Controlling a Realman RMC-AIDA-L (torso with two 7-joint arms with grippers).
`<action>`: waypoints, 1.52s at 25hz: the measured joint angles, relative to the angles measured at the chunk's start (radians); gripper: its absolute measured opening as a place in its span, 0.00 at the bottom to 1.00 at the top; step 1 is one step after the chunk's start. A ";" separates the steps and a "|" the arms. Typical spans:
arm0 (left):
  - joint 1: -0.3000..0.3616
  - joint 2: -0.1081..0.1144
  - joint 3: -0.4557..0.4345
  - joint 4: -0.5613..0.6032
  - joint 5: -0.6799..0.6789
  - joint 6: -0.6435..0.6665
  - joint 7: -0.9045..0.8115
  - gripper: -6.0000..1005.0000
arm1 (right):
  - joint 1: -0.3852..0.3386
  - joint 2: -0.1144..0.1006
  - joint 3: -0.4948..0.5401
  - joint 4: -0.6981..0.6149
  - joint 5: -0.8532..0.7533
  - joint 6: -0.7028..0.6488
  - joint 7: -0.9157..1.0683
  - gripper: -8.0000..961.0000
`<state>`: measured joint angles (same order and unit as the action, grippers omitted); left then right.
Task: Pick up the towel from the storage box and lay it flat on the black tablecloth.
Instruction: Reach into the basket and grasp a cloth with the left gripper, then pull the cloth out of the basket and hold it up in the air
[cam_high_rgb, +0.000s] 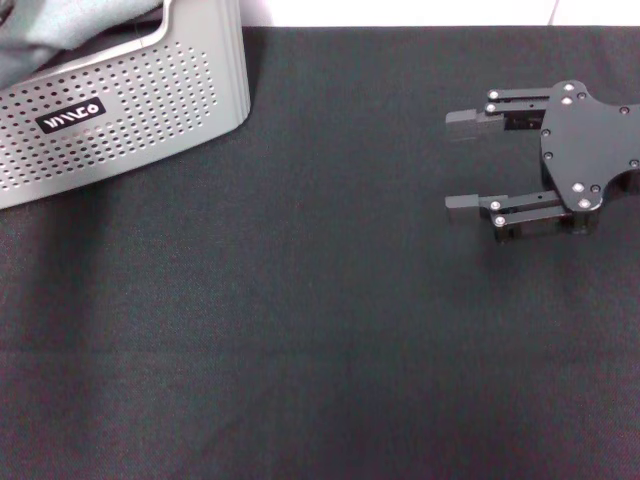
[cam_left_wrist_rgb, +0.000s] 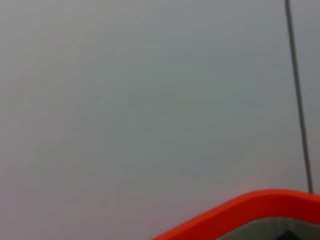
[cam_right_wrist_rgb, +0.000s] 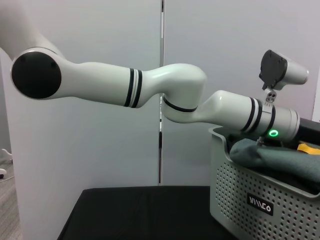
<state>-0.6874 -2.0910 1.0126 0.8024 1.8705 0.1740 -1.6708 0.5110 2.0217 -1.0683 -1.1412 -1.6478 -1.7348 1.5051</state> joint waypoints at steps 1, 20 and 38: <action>0.034 -0.004 0.039 0.055 -0.021 0.000 -0.006 0.03 | 0.000 0.000 0.001 0.000 0.000 0.000 0.000 0.73; 0.361 0.002 0.020 0.443 -0.672 0.677 -0.013 0.01 | -0.011 -0.003 0.019 0.009 0.003 0.005 -0.001 0.72; 0.407 0.004 -0.116 0.383 -1.012 1.288 -0.228 0.01 | -0.009 -0.003 0.034 0.066 0.070 0.005 -0.064 0.72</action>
<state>-0.2800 -2.0868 0.8967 1.1858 0.8586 1.4618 -1.8985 0.5017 2.0182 -1.0338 -1.0749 -1.5774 -1.7299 1.4409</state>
